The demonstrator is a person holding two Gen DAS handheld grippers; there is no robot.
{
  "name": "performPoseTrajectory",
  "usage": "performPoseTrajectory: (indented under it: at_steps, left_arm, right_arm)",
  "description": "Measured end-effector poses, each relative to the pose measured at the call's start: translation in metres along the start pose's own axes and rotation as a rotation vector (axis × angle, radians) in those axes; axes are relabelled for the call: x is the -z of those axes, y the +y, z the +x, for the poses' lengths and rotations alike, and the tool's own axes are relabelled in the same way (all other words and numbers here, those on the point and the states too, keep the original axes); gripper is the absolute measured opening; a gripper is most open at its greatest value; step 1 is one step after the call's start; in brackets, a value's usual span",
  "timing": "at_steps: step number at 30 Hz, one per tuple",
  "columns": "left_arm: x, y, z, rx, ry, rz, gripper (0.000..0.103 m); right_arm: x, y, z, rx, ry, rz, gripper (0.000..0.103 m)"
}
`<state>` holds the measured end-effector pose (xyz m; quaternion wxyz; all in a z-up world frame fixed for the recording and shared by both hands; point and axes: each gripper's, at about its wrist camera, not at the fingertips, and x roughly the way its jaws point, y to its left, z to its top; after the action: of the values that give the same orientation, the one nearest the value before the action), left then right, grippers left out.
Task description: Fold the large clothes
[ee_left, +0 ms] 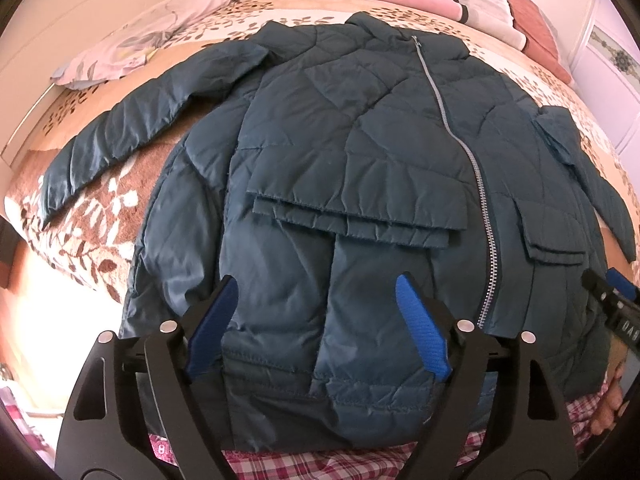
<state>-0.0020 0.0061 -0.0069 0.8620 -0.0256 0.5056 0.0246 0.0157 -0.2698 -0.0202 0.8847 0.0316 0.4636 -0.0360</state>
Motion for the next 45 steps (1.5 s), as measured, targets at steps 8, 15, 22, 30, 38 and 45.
performPoseTrajectory:
  at_steps: [8, 15, 22, 30, 38, 45]
  left_arm:
    - [-0.009, 0.000, 0.003, -0.001, 0.011, 0.012, 0.083]
    - [-0.026, 0.000, 0.005, -0.010, 0.002, 0.021, 0.083]
    - [-0.039, -0.006, 0.012, -0.008, 0.022, 0.032, 0.083]
    - [-0.051, -0.022, 0.021, 0.009, 0.038, 0.065, 0.083]
    - [-0.060, -0.028, 0.027, 0.003, 0.057, 0.080, 0.083]
    - [-0.068, -0.020, 0.030, -0.007, 0.060, 0.051, 0.083]
  right_arm:
    - [-0.016, -0.043, 0.002, 0.001, -0.012, 0.135, 0.083]
    - [-0.041, -0.107, -0.001, -0.046, -0.066, 0.332, 0.083]
    - [-0.051, -0.212, 0.010, -0.110, -0.084, 0.700, 0.070]
    - [-0.032, -0.279, 0.030, -0.175, -0.063, 0.977, 0.069]
    - [-0.034, -0.310, 0.061, -0.155, -0.080, 1.102, 0.059]
    - [-0.036, -0.330, 0.052, -0.108, -0.213, 1.168, 0.009]
